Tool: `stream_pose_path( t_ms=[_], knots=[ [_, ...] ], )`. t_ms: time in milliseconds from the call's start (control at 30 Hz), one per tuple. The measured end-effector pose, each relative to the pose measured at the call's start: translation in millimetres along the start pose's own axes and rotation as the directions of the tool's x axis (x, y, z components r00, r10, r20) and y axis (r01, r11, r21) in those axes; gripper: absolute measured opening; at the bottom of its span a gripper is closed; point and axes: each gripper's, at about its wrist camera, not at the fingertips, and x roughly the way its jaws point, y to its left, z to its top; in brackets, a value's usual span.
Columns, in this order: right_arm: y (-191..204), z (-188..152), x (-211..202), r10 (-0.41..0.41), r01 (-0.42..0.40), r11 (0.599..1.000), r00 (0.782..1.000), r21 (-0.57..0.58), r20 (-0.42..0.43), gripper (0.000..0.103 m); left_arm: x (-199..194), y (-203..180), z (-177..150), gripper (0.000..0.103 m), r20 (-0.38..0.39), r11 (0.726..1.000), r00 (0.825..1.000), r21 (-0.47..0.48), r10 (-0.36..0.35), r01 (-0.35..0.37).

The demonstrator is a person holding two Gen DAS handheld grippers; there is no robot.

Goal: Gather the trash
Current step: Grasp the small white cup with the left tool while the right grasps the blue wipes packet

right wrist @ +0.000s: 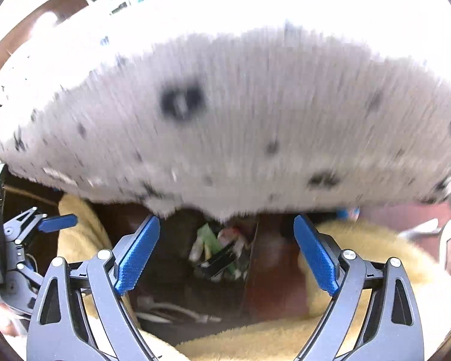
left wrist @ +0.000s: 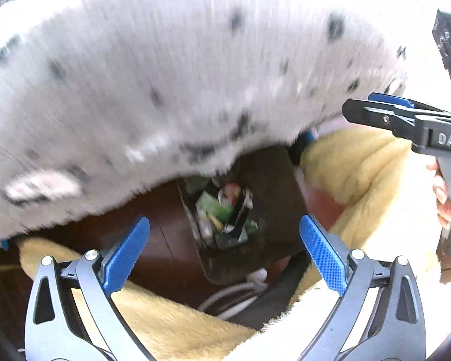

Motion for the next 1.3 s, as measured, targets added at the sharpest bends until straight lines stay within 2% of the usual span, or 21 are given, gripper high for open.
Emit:
stream_pose_path(
  t_ms=[133,267,400,567,733,900,1100,1167,1300],
  knots=[
    [2.1,28.4,-31.3,-0.014,0.018,0.999,0.994,-0.032,0.112,0.094,-44.4,9.7,21.6,0.095,0.124,0.999,0.992,-0.015,0.037,-0.035],
    [5.8,58.9,-44.6,-0.022,0.032,0.998,0.984,-0.05,0.179,0.095,-76.4,32.5,45.9,0.095,0.223,0.993,0.968,-0.052,0.112,-0.103],
    [13.5,94.3,-47.2,-0.037,0.056,0.996,0.971,-0.075,0.236,0.095,-90.2,60.0,72.5,0.095,0.279,0.981,0.942,-0.095,0.187,-0.167],
    [23.8,138.3,-29.5,-0.019,0.038,0.996,0.972,-0.081,0.233,0.095,-93.9,95.2,110.8,0.095,0.32,0.957,0.904,-0.147,0.285,-0.25],
    [39.4,179.6,-1.0,-0.026,0.048,0.994,0.976,-0.097,0.217,0.095,-86.8,133.1,143.8,0.094,0.337,0.943,0.884,-0.192,0.323,-0.271],
    [57.8,218.3,36.6,-0.003,0.023,0.995,0.982,-0.101,0.187,0.095,-77.0,160.2,172.9,0.089,0.318,0.934,0.882,-0.202,0.349,-0.296],
    [82.5,251.1,70.2,0.01,0.01,0.992,0.987,-0.126,0.159,0.095,-58.3,176.0,198.8,0.084,0.294,0.939,0.897,-0.195,0.331,-0.283],
    [89.8,259.4,77.3,-0.001,0.023,0.991,0.987,-0.133,0.163,0.099,-52.1,179.3,205.3,0.084,0.286,0.944,0.905,-0.191,0.315,-0.269],
    [98.8,274.1,86.7,0.02,0.001,0.99,0.989,-0.14,0.148,0.099,-46.2,181.3,213.6,0.084,0.285,0.948,0.909,-0.18,0.304,-0.261]
  ],
)
